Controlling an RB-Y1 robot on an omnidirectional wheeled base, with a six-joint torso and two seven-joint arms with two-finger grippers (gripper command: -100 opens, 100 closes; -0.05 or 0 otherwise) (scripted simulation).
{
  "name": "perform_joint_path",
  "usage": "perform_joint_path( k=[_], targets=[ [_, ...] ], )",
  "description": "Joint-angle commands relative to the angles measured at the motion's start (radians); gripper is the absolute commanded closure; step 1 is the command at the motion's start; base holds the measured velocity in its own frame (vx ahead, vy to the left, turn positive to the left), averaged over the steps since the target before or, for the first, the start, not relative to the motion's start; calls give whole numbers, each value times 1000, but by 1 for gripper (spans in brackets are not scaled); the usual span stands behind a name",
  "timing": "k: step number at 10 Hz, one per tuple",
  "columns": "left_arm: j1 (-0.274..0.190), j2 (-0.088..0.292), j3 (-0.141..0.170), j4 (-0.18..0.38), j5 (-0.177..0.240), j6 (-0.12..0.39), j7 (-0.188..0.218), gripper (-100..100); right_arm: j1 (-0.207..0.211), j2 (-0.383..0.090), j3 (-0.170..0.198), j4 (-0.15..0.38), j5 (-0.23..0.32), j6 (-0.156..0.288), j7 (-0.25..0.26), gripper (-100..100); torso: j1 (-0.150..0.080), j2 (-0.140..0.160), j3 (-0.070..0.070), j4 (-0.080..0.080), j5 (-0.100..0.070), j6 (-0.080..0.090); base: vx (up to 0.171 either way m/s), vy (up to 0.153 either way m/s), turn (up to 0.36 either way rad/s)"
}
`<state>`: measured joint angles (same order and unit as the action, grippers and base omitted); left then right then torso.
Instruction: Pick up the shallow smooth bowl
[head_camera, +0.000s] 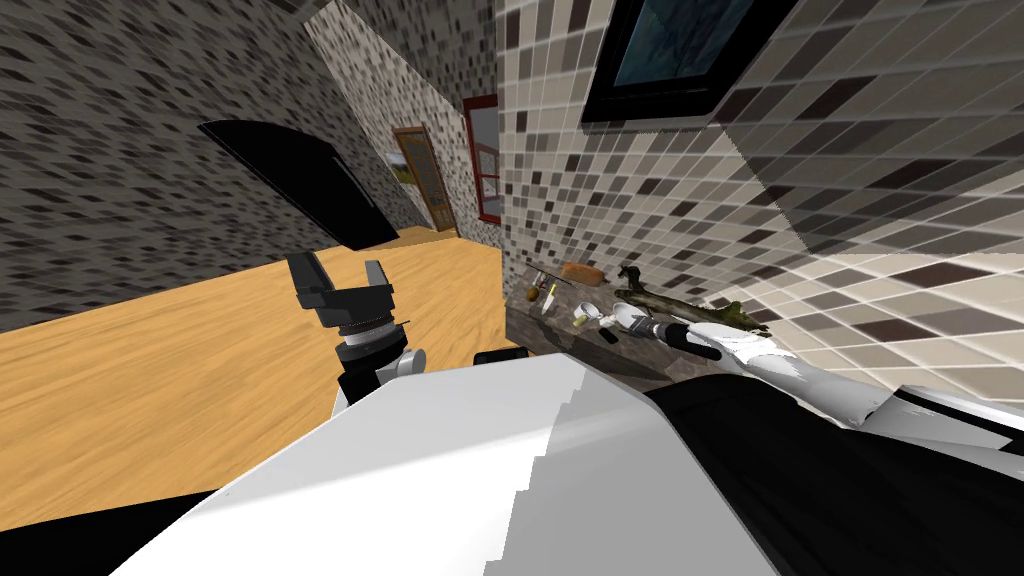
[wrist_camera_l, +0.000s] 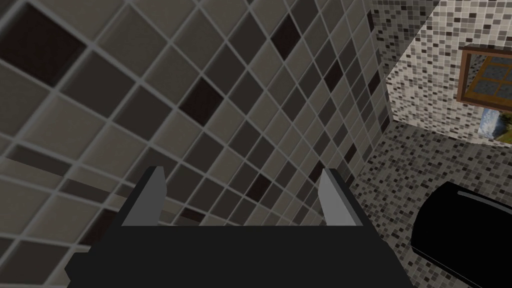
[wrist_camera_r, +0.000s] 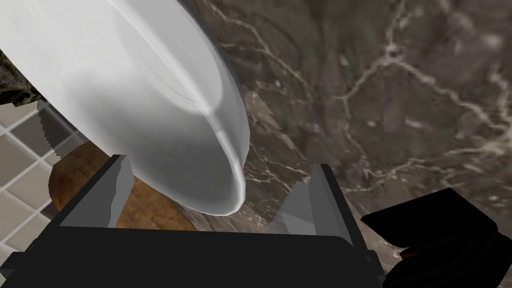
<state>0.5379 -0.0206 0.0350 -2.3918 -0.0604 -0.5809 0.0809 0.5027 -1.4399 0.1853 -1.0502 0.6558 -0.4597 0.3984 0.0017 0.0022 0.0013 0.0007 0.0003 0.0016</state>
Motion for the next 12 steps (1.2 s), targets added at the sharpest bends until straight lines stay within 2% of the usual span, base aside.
perform_joint_path(
  k=[1,3,4,7,8,10,11,12],
  targets=[
    [0,0,0,0,0,0,0,0,9,5,1,6,-32,2,23,-100,0,0,0,0,0,0,15,-5,22],
    [0,0,0,0,0,0,0,0,38,14,4,24,-98,3,84,-100,0,1,0,0,0,0,13,0,91],
    [0,0,0,0,0,0,0,0,38,14,4,24,-105,3,85,-100,0,0,0,0,0,0,11,-5,37],
    [0,0,0,0,0,0,0,0,81,27,8,52,-203,4,172,-100,0,2,1,0,0,0,-1,-4,89],
    [0,0,0,0,0,0,0,0,81,27,8,52,-214,4,178,-100,0,2,1,0,0,0,-4,-4,27],
    [0,0,0,0,0,0,0,0,110,37,11,70,-282,5,239,-100,0,2,1,0,0,1,-10,-11,40],
    [0,0,0,0,0,0,0,0,109,36,4,64,-264,3,222,-100,-1,2,1,1,0,1,-8,-9,13],
    [0,0,0,0,0,0,0,0,111,36,3,66,-268,2,229,100,0,2,1,1,0,1,0,0,0]
  ],
)
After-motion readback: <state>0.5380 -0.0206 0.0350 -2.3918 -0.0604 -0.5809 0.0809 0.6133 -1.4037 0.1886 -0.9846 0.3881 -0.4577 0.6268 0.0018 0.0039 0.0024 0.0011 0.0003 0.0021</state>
